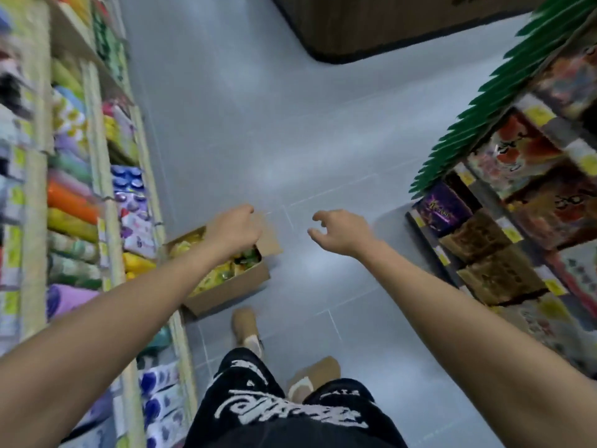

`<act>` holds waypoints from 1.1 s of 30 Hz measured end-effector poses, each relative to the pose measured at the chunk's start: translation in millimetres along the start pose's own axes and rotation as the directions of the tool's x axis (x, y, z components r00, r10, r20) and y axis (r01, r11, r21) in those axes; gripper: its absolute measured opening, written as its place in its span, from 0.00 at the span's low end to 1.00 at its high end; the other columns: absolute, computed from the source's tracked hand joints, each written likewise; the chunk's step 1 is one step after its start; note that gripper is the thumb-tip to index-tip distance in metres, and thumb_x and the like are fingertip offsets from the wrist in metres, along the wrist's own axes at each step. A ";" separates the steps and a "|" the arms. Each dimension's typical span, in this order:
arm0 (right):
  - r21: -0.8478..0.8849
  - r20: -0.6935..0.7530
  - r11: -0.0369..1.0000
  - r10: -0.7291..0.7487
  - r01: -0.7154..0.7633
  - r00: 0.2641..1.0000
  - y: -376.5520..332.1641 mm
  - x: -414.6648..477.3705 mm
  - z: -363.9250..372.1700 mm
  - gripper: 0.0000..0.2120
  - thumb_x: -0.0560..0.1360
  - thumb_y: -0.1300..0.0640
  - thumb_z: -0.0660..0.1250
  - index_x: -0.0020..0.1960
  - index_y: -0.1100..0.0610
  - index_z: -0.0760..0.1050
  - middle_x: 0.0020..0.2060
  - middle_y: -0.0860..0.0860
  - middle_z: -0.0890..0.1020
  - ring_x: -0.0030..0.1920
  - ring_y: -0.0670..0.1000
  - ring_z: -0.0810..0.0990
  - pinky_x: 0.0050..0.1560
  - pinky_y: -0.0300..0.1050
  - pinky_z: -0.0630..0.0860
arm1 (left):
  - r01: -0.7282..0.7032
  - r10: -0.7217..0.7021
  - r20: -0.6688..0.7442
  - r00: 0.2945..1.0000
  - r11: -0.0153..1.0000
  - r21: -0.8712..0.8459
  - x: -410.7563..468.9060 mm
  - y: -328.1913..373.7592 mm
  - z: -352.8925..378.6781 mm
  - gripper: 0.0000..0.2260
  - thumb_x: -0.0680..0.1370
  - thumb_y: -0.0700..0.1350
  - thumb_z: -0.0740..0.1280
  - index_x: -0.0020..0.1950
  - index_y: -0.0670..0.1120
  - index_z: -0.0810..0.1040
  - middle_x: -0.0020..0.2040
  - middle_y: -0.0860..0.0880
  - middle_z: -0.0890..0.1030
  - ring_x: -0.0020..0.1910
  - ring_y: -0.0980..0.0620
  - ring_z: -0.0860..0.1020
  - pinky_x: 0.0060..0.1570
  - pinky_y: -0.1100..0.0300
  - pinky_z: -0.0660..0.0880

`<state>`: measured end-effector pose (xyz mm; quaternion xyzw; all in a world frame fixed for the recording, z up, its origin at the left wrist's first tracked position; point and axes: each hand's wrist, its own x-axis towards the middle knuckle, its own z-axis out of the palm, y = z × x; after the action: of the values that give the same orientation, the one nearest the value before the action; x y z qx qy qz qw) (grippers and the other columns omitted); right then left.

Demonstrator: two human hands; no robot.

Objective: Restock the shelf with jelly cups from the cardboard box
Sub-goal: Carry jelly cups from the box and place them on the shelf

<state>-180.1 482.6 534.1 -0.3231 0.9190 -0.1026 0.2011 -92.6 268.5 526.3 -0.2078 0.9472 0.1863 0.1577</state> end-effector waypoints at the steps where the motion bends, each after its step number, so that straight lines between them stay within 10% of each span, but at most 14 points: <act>1: -0.008 0.018 0.999 -0.035 0.036 0.999 -14.6 12.7 1.3 0.23 0.78 0.43 0.58 0.69 0.51 0.69 0.62 0.51 0.78 0.64 0.54 0.74 0.57 0.48 0.72 | 0.037 -0.037 -0.021 0.999 0.999 -0.007 -5.0 -15.1 -6.8 0.19 0.73 0.52 0.63 0.61 0.45 0.76 0.59 0.42 0.79 0.58 0.40 0.77 0.55 0.51 0.75; 33: 0.031 0.496 0.984 -0.168 0.177 0.852 -249.5 341.1 171.3 0.19 0.78 0.48 0.57 0.64 0.54 0.73 0.53 0.56 0.81 0.55 0.58 0.78 0.50 0.51 0.77 | 0.535 -0.506 0.196 0.840 0.832 -0.145 133.6 -325.1 32.6 0.18 0.76 0.51 0.64 0.64 0.47 0.73 0.56 0.46 0.79 0.56 0.42 0.77 0.44 0.54 0.72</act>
<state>-209.8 63.8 356.2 -0.4213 0.8044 -0.0264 0.4180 -53.7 -37.1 353.9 -0.4581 0.8173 0.2423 0.2519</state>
